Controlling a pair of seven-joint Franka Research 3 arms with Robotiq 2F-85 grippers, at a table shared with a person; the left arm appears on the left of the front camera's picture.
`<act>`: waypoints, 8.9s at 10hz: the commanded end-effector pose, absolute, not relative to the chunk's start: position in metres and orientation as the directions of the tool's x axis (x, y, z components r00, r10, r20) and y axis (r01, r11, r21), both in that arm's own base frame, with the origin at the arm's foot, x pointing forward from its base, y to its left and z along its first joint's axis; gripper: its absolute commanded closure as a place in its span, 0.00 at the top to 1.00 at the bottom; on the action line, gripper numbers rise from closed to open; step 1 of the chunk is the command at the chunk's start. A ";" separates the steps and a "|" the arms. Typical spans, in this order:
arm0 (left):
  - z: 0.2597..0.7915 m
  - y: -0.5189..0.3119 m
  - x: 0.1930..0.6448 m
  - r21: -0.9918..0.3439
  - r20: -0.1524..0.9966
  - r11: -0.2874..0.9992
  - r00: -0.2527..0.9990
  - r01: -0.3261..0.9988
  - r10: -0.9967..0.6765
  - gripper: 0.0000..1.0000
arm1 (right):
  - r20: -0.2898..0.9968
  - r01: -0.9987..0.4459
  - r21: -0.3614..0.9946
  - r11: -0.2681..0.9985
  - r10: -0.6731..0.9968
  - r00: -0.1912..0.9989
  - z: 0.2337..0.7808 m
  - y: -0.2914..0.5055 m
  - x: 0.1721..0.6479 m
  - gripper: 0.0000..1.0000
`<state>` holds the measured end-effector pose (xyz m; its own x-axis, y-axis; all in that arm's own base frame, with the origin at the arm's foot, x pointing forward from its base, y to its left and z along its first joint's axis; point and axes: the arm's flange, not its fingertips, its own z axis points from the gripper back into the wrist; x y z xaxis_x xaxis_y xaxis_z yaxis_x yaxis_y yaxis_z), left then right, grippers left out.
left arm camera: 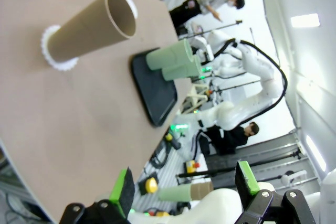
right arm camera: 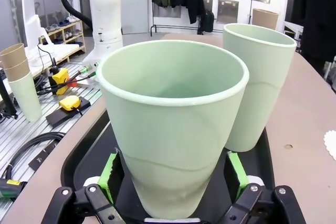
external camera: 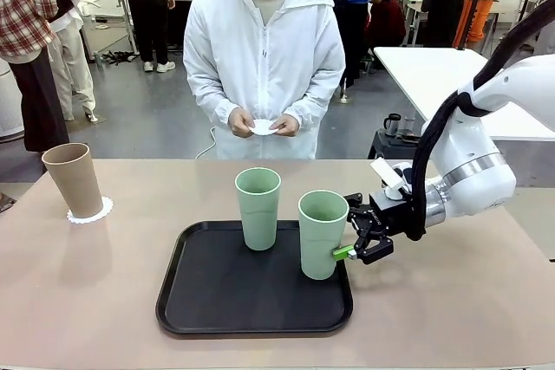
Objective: Place coasters on the table and set cups on them.
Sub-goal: Take one Reusable plastic cup from the Flat Tray and place it on a coaster set by the human.
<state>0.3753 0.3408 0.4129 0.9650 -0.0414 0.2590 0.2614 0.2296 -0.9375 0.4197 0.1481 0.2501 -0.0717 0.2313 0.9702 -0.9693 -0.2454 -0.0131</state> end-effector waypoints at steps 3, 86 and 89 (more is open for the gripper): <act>0.413 0.341 0.374 -0.938 0.255 0.234 0.966 0.257 -0.038 1.00 | 0.971 -0.969 -0.018 -0.245 0.226 -0.075 0.240 0.170 0.427 1.00; 0.413 0.341 0.374 -0.938 0.255 0.234 0.966 0.257 -0.038 1.00 | 0.974 -0.996 0.047 0.074 0.216 0.062 0.237 0.284 0.671 0.83; 0.413 0.341 0.374 -0.938 0.255 0.234 0.966 0.257 -0.038 1.00 | 0.973 -0.996 0.046 0.070 0.223 0.061 0.236 0.286 0.671 0.83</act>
